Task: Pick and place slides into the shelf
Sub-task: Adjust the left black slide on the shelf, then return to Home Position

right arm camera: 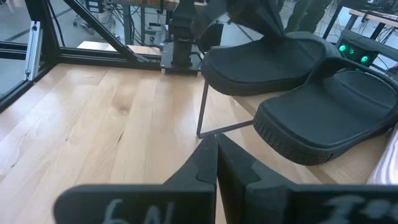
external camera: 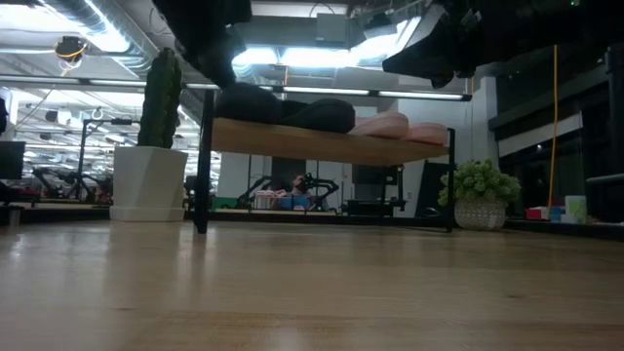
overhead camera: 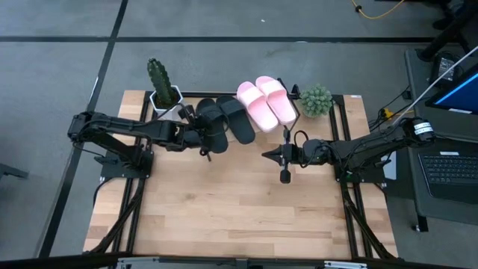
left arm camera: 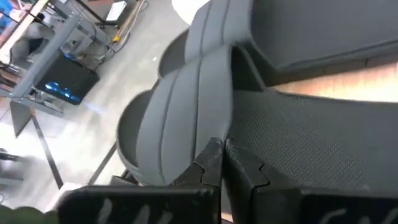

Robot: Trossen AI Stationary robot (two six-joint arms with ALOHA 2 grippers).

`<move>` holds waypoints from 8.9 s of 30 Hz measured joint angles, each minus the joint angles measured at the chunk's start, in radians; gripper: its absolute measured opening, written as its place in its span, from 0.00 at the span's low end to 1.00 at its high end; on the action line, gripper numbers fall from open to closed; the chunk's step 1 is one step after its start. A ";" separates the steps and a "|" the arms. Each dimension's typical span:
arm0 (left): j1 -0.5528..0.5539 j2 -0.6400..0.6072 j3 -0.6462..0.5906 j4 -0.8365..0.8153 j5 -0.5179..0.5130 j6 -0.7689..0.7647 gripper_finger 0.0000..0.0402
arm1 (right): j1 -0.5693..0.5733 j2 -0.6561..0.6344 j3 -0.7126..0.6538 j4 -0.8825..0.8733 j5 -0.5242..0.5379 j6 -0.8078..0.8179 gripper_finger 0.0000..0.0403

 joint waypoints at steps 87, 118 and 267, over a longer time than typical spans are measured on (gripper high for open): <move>-0.295 -0.900 -0.662 0.669 0.387 0.260 0.00 | 0.025 -0.122 0.001 0.021 -0.114 -0.004 0.01; -0.033 -0.935 -0.975 0.979 0.776 0.252 0.00 | 0.025 -0.896 0.002 -0.709 -0.176 -0.057 0.01; -0.013 -0.935 -1.067 1.108 0.775 0.236 0.00 | -0.114 -1.179 -0.525 -0.391 -0.201 -0.158 0.06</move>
